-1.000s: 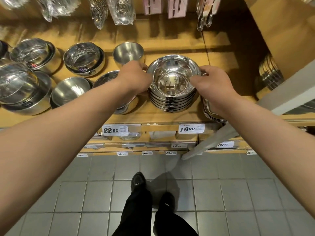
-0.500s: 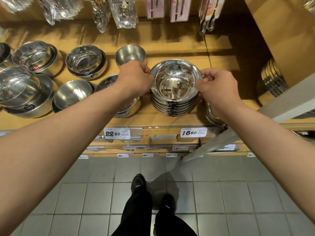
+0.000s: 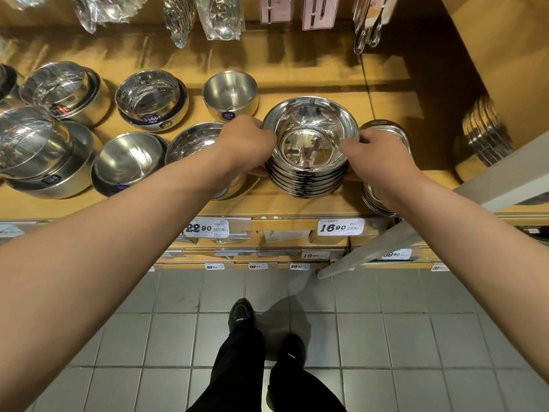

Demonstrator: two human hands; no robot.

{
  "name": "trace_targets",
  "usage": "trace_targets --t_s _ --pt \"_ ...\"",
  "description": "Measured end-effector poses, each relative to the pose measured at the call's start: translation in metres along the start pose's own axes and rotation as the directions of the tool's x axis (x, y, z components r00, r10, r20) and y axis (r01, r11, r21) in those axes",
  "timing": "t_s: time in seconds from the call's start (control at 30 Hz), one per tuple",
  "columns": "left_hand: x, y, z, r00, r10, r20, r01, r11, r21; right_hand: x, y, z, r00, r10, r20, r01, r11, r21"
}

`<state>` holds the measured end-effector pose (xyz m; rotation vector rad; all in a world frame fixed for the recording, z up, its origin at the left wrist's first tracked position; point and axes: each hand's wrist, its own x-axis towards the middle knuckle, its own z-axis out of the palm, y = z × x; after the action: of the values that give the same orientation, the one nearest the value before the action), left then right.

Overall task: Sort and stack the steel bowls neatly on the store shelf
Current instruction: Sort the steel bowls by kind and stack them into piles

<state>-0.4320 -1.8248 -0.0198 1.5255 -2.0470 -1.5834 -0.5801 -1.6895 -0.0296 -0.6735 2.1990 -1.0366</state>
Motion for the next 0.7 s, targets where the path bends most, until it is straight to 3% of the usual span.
trace_targets --t_s 0.33,0.7 --pt "-0.002 0.0 0.001 0.998 0.029 -0.058 -0.026 0.999 0.047 0.004 0.008 -0.002 0.999 -0.005 0.034 0.001 0.993 0.117" --pt "-0.002 -0.001 0.001 0.999 0.017 -0.036 -0.017 1.0 -0.018 0.004 0.011 -0.001 0.999 0.012 0.048 -0.021 0.981 0.191"
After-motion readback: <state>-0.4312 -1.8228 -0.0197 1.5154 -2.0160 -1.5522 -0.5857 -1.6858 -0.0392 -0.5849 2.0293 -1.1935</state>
